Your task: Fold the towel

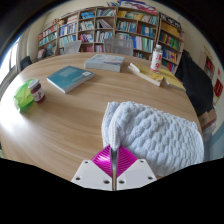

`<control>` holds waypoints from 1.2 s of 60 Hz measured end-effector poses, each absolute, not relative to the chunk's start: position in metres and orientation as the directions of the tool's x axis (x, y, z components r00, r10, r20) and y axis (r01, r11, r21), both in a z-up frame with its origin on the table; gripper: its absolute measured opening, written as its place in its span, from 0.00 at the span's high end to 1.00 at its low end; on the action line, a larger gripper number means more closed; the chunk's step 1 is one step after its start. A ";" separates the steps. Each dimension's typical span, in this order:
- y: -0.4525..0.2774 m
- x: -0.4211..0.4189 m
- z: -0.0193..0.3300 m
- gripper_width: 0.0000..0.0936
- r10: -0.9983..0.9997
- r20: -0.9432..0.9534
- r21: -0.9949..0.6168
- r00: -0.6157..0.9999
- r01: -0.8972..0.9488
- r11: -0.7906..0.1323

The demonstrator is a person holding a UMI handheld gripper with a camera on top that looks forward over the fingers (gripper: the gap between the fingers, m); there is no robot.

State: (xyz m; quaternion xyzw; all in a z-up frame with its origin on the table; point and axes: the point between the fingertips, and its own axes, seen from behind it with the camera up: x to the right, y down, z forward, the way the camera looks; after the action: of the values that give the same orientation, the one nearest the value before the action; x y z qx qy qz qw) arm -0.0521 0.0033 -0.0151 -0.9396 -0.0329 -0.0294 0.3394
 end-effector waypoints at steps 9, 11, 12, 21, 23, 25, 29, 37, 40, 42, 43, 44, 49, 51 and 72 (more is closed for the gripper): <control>0.013 -0.048 0.025 0.99 0.029 0.003 -0.687 1.000 0.023 -0.726; 0.015 -0.039 0.041 0.99 0.016 -0.016 -0.707 1.000 0.000 -0.707; 0.016 -0.035 0.050 0.99 0.008 -0.029 -0.716 1.000 -0.015 -0.698; 0.012 0.040 0.115 0.99 -0.140 -0.209 -0.740 0.968 -0.250 -0.624; 0.011 0.065 0.121 0.99 -0.182 -0.226 -0.740 0.957 -0.290 -0.607; 0.005 0.092 0.123 0.98 -0.215 -0.232 -0.740 0.949 -0.316 -0.594; -0.007 0.148 0.110 0.98 -0.262 -0.180 -0.737 0.948 -0.306 -0.602; -0.033 0.205 0.035 0.97 -0.343 -0.110 -0.625 0.933 -0.333 -0.706; -0.037 0.211 0.013 0.96 -0.343 -0.108 -0.598 0.933 -0.336 -0.727; -0.036 0.214 0.004 0.96 -0.327 -0.096 -0.607 0.940 -0.316 -0.730; -0.035 0.216 0.001 0.96 -0.318 -0.089 -0.616 0.944 -0.303 -0.727; -0.034 0.218 0.000 0.96 -0.311 -0.082 -0.625 0.947 -0.292 -0.724; -0.035 0.219 -0.003 0.96 -0.321 -0.077 -0.632 0.944 -0.295 -0.717; -0.036 0.219 -0.002 0.95 -0.329 -0.075 -0.627 0.941 -0.301 -0.719; -0.078 0.205 0.130 0.11 -0.365 -0.046 -0.682 0.930 -0.296 -0.669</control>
State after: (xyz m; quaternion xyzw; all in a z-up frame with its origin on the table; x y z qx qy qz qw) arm 0.2053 -0.0776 0.1304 -0.9122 0.1811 -0.0473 0.3645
